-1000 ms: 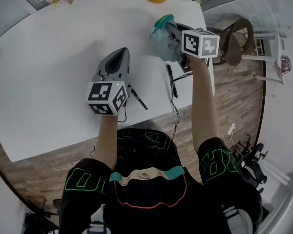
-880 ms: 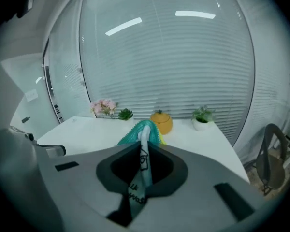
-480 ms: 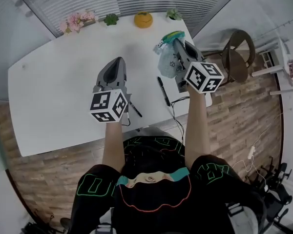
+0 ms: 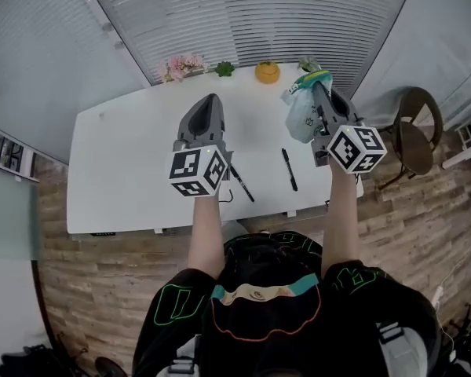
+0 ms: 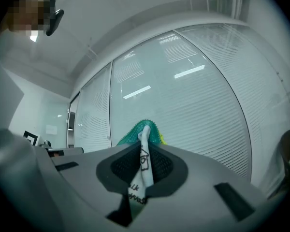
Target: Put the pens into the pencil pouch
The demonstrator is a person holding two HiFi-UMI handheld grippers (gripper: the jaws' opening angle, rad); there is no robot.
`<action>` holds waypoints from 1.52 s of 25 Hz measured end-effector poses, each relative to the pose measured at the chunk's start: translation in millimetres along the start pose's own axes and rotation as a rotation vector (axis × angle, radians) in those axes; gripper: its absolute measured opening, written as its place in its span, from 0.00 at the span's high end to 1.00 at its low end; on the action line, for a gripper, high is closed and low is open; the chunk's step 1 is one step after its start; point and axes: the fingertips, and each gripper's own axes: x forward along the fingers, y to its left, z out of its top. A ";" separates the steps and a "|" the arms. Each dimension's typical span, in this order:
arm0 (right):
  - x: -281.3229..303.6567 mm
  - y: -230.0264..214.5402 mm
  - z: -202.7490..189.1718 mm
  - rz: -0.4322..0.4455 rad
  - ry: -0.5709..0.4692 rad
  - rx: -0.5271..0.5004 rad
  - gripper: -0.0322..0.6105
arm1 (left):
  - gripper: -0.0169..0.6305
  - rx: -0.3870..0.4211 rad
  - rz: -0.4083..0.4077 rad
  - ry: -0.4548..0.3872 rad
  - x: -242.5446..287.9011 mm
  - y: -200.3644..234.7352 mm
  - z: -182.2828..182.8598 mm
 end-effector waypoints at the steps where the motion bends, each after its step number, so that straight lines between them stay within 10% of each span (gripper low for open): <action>1: -0.3 2.3 0.2 0.009 0.006 0.012 0.91 | 0.98 0.012 -0.003 0.004 -3.7 -3.0 0.0; 9: -13.9 28.7 10.4 0.186 -0.002 0.000 0.91 | 0.98 0.030 -0.067 0.026 -23.7 -27.2 -4.3; 16: -30.5 59.5 14.7 0.481 0.007 0.086 0.91 | 0.98 0.080 -0.360 0.055 -10.4 -85.8 -5.4; 30: -79.3 125.5 8.9 0.981 -0.009 -0.086 0.90 | 0.90 0.111 -0.882 0.074 -36.2 -169.1 0.0; 38: -80.9 134.6 10.4 1.086 -0.006 -0.044 0.90 | 0.86 0.159 -0.943 0.076 -41.1 -171.6 6.1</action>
